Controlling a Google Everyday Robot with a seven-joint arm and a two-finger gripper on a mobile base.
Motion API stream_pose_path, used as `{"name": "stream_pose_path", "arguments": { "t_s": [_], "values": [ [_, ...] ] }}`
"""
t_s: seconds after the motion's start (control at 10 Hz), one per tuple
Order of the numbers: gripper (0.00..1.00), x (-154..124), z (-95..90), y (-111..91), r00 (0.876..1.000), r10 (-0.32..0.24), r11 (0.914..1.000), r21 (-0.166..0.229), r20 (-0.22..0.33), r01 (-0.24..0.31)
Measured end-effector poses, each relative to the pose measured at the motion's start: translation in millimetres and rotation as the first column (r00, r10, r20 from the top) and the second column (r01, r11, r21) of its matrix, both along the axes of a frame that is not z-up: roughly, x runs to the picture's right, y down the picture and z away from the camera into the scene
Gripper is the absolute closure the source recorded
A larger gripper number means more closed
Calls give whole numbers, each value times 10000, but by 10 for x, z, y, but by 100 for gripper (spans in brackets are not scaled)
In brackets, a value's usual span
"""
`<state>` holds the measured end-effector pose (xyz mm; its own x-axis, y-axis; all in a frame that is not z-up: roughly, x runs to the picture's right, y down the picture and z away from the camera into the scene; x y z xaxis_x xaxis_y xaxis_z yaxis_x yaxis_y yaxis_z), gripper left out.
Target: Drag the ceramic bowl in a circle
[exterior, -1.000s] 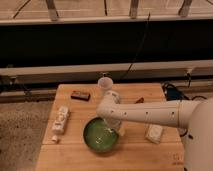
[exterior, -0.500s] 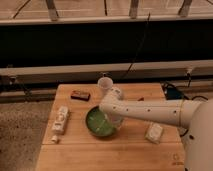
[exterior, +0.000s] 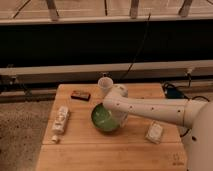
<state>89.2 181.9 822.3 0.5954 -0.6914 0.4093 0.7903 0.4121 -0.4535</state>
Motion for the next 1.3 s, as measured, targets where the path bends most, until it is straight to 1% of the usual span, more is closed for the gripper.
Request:
{"name": "stream_pose_path", "arguments": {
  "t_s": [0.2,0.3,0.5,0.6,0.7,1.0,1.2,1.3],
  "values": [
    [100,115,4,-24,9999,-119,9999,-7,46,119],
    [100,194,8,-27,9996,-268,9996,9,120,268],
    [100,159,-3,-21,9982,-487,9988,-15,347,488],
    [100,67,-15,-7,9966,-633,9980,-15,522,635],
    [100,9,-20,-46,9951,-783,9969,46,598,781],
    [100,66,62,-245,9903,-1135,9935,115,805,1130],
    [100,139,49,-207,9856,-1374,9905,86,982,1373],
    [100,87,-9,-135,9810,-1580,9874,73,1125,1582]
  ]
}}
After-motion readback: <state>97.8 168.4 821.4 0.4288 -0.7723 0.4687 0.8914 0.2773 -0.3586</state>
